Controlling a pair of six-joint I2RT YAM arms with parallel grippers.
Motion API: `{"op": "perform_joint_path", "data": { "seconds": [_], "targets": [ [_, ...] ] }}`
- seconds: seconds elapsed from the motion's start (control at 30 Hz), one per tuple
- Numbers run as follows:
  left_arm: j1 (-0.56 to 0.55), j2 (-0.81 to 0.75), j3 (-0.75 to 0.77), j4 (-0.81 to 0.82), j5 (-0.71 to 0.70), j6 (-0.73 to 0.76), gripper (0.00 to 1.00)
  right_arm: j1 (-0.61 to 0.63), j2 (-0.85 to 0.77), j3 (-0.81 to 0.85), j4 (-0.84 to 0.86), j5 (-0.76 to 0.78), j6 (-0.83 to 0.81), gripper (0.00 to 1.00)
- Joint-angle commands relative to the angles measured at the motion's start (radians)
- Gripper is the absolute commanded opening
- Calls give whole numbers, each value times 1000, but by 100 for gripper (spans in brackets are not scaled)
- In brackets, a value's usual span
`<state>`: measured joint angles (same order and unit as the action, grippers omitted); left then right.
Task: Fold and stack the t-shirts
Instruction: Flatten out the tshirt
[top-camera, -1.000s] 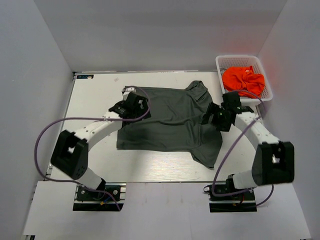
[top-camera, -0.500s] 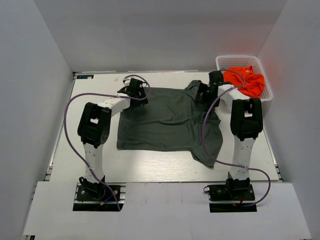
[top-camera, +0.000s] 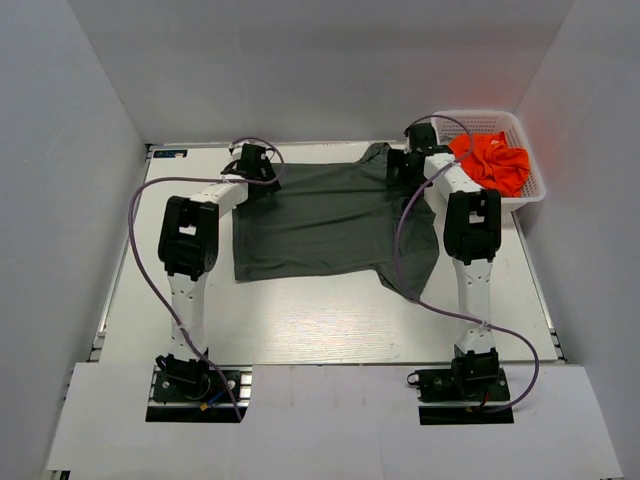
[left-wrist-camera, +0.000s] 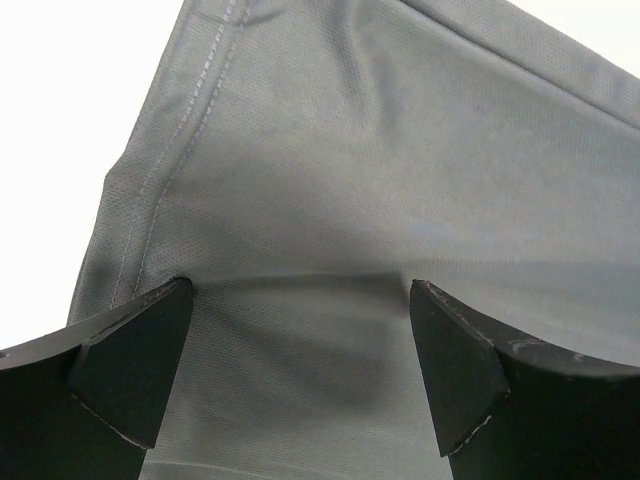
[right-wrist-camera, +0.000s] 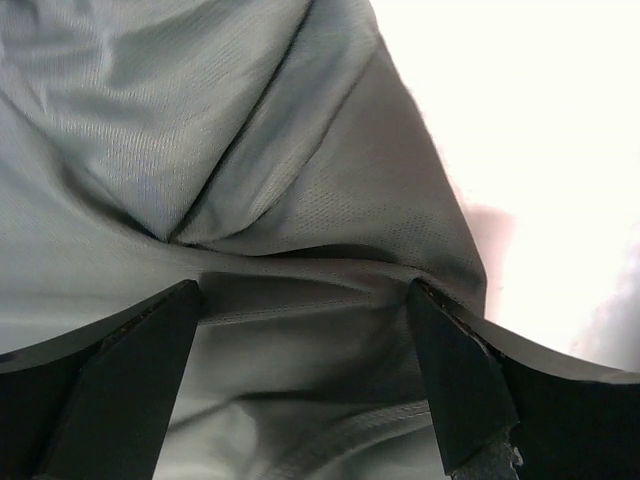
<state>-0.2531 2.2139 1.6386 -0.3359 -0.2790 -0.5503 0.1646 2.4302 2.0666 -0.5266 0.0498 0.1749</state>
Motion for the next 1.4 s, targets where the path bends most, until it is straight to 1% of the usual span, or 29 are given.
{"op": "perform_joint_path", "data": {
  "seconds": [0.0, 0.1, 0.17, 0.27, 0.33, 0.43, 0.47, 0.53, 0.6, 0.63, 0.67, 0.7, 0.73, 0.77, 0.83, 0.87, 0.9, 1.03, 1.23, 1.37],
  "targets": [
    [29, 67, 35, -60, 20, 41, 100, 16, 21, 15, -9, -5, -205, 90],
    [51, 107, 88, -60, 47, 99, 100, 27, -23, -20, 52, 19, -297, 90],
    [51, 119, 130, -60, 57, 124, 100, 32, -60, -52, 91, 4, -330, 90],
    [51, 119, 154, -39, 119, 158, 100, 58, -114, -40, 89, -10, -350, 90],
    [51, 81, 155, -29, 176, 171, 100, 85, -153, -36, 91, -19, -345, 90],
    [51, 20, 155, -31, 187, 171, 100, 124, -192, -65, 85, -30, -327, 90],
    [51, 1, 155, -31, 187, 162, 100, 131, -235, -86, 85, -16, -309, 90],
    [51, -43, 127, -63, 187, 152, 100, 145, -284, -150, 71, -5, -258, 90],
    [40, -129, 58, -63, 164, 136, 100, 147, -359, -198, 53, 8, -139, 90],
    [29, -161, -4, -63, 164, 115, 100, 147, -382, -302, 56, 16, -108, 90],
    [20, -192, -43, -63, 164, 101, 100, 147, -425, -341, 57, 54, 0, 90],
    [20, -253, -87, -48, 187, 84, 100, 150, -466, -377, 56, 91, 24, 90],
    [20, -281, -180, -31, 210, 55, 100, 148, -483, -481, 56, 105, 43, 90],
    [20, -302, -228, 15, 250, 46, 100, 148, -502, -509, 51, 117, 88, 90],
    [11, -333, -330, 63, 291, 33, 100, 142, -562, -618, 59, 108, 115, 90],
    [11, -333, -351, 63, 302, 21, 100, 141, -588, -641, 74, 110, 130, 90],
    [11, -333, -374, 72, 323, 21, 100, 141, -605, -701, 88, 110, 135, 90],
    [11, -303, -405, 72, 343, 1, 100, 139, -590, -718, 77, 124, 172, 90],
    [11, -293, -450, 71, 285, -17, 100, 135, -505, -686, 10, 298, 241, 90],
    [11, -293, -482, 60, 253, -26, 100, 125, -484, -695, 11, 349, 271, 90]
  ]
}}
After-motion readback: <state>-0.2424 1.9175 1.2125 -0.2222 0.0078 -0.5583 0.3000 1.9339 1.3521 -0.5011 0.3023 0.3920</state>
